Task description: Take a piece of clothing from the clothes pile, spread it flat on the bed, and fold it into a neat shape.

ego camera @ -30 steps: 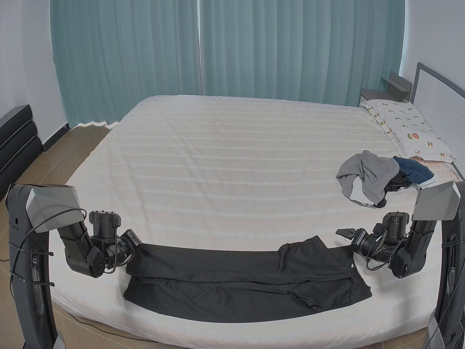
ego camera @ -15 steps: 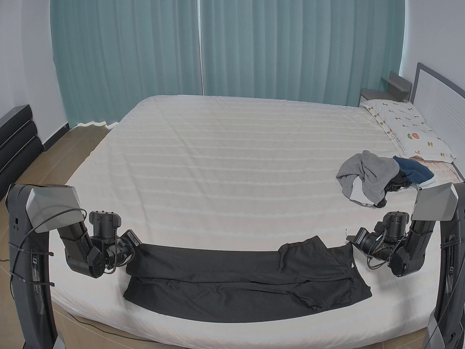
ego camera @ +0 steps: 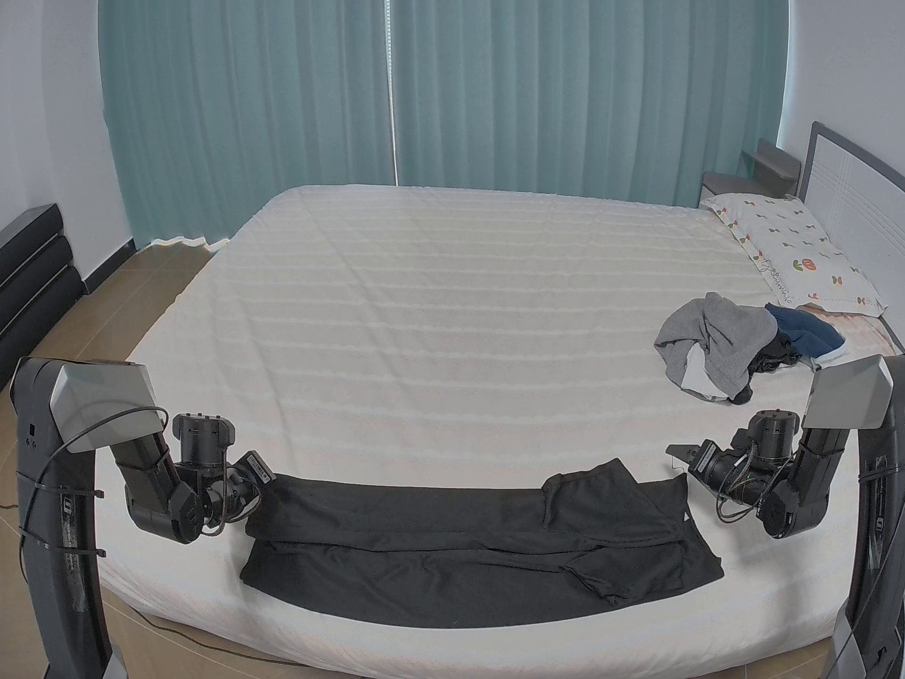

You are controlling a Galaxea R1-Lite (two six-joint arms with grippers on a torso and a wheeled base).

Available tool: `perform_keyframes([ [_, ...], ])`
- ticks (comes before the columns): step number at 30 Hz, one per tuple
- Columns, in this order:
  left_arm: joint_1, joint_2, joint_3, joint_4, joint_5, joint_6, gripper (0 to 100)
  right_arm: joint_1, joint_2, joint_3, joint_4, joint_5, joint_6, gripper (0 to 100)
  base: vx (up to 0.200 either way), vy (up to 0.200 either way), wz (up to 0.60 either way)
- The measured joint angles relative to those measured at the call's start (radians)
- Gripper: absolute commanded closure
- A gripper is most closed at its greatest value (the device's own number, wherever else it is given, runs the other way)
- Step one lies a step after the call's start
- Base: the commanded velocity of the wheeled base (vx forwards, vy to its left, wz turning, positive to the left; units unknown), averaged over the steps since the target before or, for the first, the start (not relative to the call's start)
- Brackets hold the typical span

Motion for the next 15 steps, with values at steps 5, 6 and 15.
perform_keyframes([
  [5, 0.0, -0.002, 0.001, 0.0, -0.002, -0.005, 0, -0.006, -0.043, 0.037, -0.027, 0.01, 0.018, 0, 0.0, 0.0, 0.0],
  [6, 0.0, -0.002, 0.001, 0.0, -0.003, -0.007, 0, -0.003, -0.058, 0.049, -0.031, 0.015, 0.024, 0, 0.0, 0.0, 0.0],
  [15, 0.002, -0.004, 0.003, -0.021, -0.009, -0.04, 0, 0.111, -0.128, 0.111, -0.006, 0.044, -0.01, 0, 0.0, 0.0, 0.0],
])
